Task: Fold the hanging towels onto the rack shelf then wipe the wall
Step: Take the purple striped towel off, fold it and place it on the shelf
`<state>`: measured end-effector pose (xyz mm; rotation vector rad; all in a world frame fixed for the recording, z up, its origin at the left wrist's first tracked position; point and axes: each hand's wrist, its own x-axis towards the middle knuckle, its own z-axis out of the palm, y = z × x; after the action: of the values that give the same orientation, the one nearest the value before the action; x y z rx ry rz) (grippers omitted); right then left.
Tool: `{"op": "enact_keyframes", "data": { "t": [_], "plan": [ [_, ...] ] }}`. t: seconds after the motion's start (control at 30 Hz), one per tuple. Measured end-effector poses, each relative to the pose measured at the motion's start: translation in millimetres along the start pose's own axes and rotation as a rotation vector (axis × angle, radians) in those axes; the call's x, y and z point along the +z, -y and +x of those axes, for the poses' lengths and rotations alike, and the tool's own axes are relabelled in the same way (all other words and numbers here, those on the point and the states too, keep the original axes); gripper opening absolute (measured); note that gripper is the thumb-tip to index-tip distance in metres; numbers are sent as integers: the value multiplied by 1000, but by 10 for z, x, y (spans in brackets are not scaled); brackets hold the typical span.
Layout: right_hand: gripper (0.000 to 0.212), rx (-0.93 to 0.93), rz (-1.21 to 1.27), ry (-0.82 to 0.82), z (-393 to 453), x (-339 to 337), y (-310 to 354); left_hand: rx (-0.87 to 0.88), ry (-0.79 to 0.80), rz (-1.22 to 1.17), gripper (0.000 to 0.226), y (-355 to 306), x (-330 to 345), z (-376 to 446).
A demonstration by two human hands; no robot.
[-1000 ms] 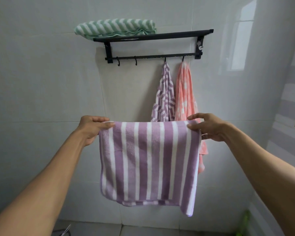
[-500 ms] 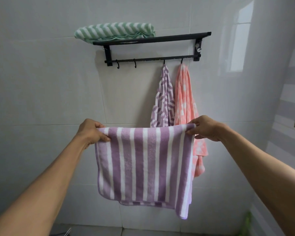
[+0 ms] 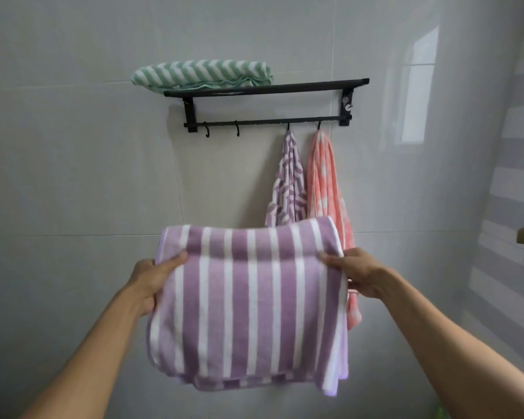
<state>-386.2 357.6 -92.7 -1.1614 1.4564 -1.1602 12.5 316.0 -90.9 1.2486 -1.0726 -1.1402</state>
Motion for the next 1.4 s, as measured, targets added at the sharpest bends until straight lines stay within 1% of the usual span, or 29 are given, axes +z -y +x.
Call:
{"op": "enact_keyframes", "data": {
  "t": [0.03, 0.07, 0.1, 0.13, 0.17, 0.2, 0.23, 0.3, 0.37, 0.43, 0.5, 0.53, 0.6, 0.63, 0.67, 0.7, 0.73, 0.8, 0.83, 0.9, 0.93, 1.0, 1.07, 1.13, 1.17, 1.23, 1.3, 1.33, 1.4],
  "plan": [
    [72, 37, 87, 19, 7, -8, -21, -40, 53, -43, 44, -57, -50, 27],
    [77, 73, 113, 86, -17, -10, -32, -81, 142, -52, 49, -113, -88, 29],
    [80, 94, 96, 152, -48, 10, -80, -114, 217, -29, 57, -93, -135, 9],
    [83, 99, 81, 192, -73, 29, -113, -126, 253, 18, 65, -45, -163, 11],
    [87, 91, 84, 177, -77, 44, -163, -128, 238, 36, 67, 13, -179, 12],
    [87, 75, 101, 140, -87, 53, -194, -119, 205, 23, 62, 52, -179, 22],
    [77, 63, 164, 131, -90, 71, -195, -105, 186, -28, 52, 55, -172, 28],
    [52, 97, 320, 204, -116, 123, -185, -115, 232, -108, 34, -1, -169, 6],
    [46, 108, 317, 241, -117, 158, -173, -133, 295, -6, 32, -49, -171, -24],
    [56, 93, 302, 220, -89, 171, -187, -101, 244, 93, 40, -37, -192, -22],
    [64, 99, 368, 251, -100, 171, -197, -113, 197, 78, 46, -19, -212, 4],
    [70, 116, 411, 281, -100, 163, -217, -136, 209, 64, 49, -10, -226, 1],
    [83, 156, 449, 351, -102, 149, -310, -193, 315, 99, 65, 42, -254, -31],
    [79, 169, 423, 358, -118, 155, -348, -214, 365, 134, 73, 96, -261, -54],
    [68, 173, 371, 346, -123, 169, -353, -215, 386, 166, 77, 131, -260, -74],
    [57, 161, 308, 316, -122, 182, -331, -193, 373, 183, 73, 132, -244, -83],
    [46, 117, 244, 264, -117, 184, -228, -128, 332, 176, 64, 72, -221, -74],
    [30, -65, 207, 152, -67, 134, 106, 78, 193, 101, 57, -168, -191, 2],
    [27, -193, 235, 130, -49, 88, 310, 194, 121, 57, 56, -344, -202, 46],
    [28, -415, 293, 95, -38, 11, 686, 381, 20, -5, 52, -733, -218, 76],
    [27, -484, 293, 63, -67, -7, 805, 444, -17, -5, 48, -881, -212, 56],
    [22, -565, 278, -14, -43, -26, 872, 505, -72, 18, 41, -1068, -162, -22],
    [18, -591, 218, -73, -2, -26, 829, 510, -90, -4, 33, -1145, -107, -114],
    [25, -586, 140, -99, -9, -33, 815, 474, -54, -42, 22, -1185, -85, -146],
    [28, -584, 146, -98, -24, -47, 822, 433, -25, -80, 20, -1196, -100, -144],
    [28, -579, 183, -84, -69, -46, 846, 307, -21, -125, 31, -1166, -151, -92],
    [23, -551, 144, -74, -88, -42, 848, 232, -48, -44, 21, -1103, -187, -66],
    [20, -532, 96, -77, -94, -47, 836, 211, -34, 21, 18, -1076, -200, -65],
    [16, -472, -9, -82, -89, -68, 801, 214, -6, 114, 23, -1020, -201, -83]
  ]
}}
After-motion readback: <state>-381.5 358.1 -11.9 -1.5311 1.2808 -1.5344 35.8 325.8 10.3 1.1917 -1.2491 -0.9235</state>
